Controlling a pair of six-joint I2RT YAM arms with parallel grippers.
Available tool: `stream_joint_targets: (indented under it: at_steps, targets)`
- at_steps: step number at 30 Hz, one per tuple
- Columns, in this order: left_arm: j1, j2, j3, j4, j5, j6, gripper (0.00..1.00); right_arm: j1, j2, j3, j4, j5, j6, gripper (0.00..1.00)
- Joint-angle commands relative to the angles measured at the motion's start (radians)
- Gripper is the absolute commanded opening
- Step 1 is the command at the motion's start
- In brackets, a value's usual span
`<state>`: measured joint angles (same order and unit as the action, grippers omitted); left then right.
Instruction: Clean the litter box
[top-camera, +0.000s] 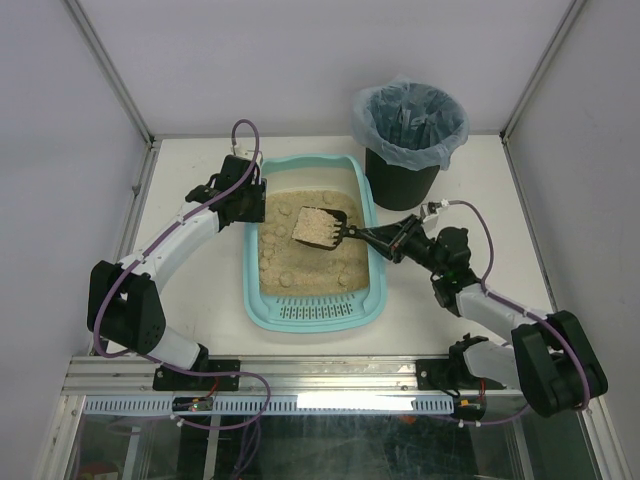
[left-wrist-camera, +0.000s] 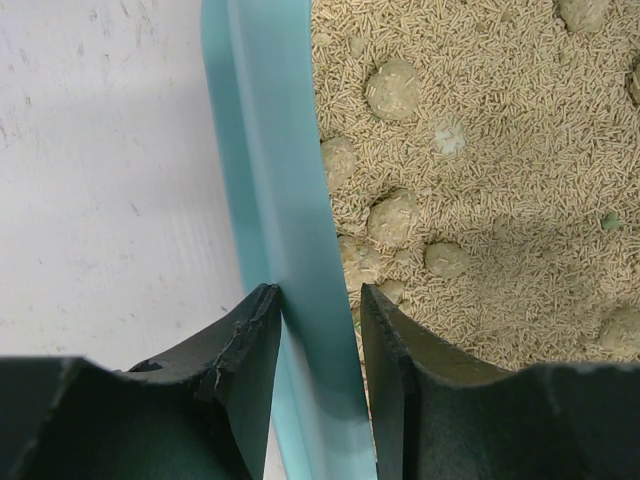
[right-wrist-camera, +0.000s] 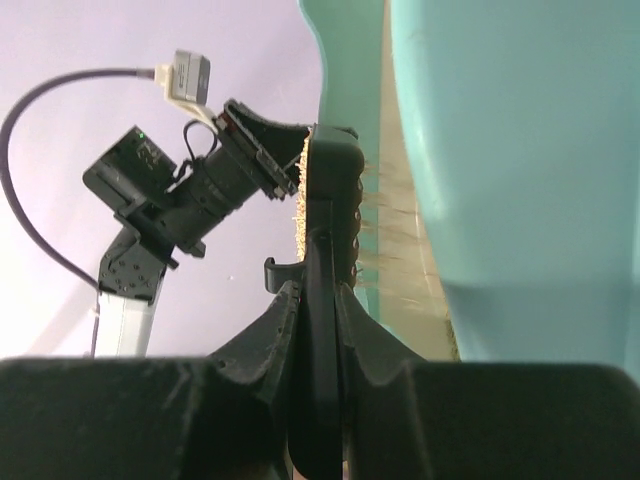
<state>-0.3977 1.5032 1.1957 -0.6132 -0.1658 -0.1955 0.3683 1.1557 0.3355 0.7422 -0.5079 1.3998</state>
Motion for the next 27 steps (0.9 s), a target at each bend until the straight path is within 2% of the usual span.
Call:
stream_joint_targets:
  at_steps: [1,3,6,9,11,13,15,17,18,20,22,24,25,27]
  targets:
    - [-0.013,-0.006,0.001,0.029,0.061,-0.001,0.38,-0.005,-0.003,0.059,0.100,-0.054,0.001,0.00]
    - [-0.013,-0.005,0.005,0.029,0.064,-0.002,0.38,-0.006,0.015,0.049,0.188,-0.077,0.043,0.00]
    - [-0.013,-0.004,0.002,0.029,0.066,-0.001,0.37,-0.051,-0.023,-0.002,0.118,-0.005,0.072,0.00]
    - [-0.013,-0.011,0.001,0.029,0.056,-0.001,0.38,-0.014,0.021,0.065,0.152,-0.110,0.018,0.00]
    - [-0.014,-0.010,0.004,0.029,0.056,-0.002,0.37,-0.030,0.013,0.023,0.206,-0.064,0.082,0.00]
    - [-0.014,-0.008,0.002,0.030,0.060,-0.002,0.38,-0.063,-0.023,-0.016,0.146,-0.015,0.096,0.00]
    - [-0.014,-0.008,-0.001,0.029,0.059,-0.002,0.38,-0.041,-0.005,0.038,0.116,-0.088,0.027,0.00]
    - [-0.014,-0.007,0.003,0.029,0.057,-0.001,0.38,-0.019,0.020,0.062,0.184,-0.133,0.033,0.00]
    - [-0.013,-0.006,0.004,0.029,0.058,-0.002,0.38,-0.031,0.008,0.032,0.206,-0.094,0.068,0.00]
    - [-0.013,-0.003,0.001,0.029,0.063,-0.001,0.37,-0.081,-0.033,-0.024,0.132,-0.024,0.102,0.00]
    - [-0.013,-0.006,-0.002,0.029,0.057,-0.002,0.37,-0.068,-0.029,0.028,0.101,-0.077,0.038,0.00]
    - [-0.013,-0.006,0.001,0.029,0.052,-0.001,0.38,-0.042,0.008,0.069,0.167,-0.158,0.011,0.00]
    - [-0.013,-0.005,0.003,0.030,0.054,-0.001,0.37,-0.053,0.003,0.041,0.195,-0.137,0.056,0.00]
    - [-0.013,-0.001,0.003,0.029,0.061,0.000,0.37,-0.097,-0.041,-0.013,0.116,-0.048,0.092,0.00]
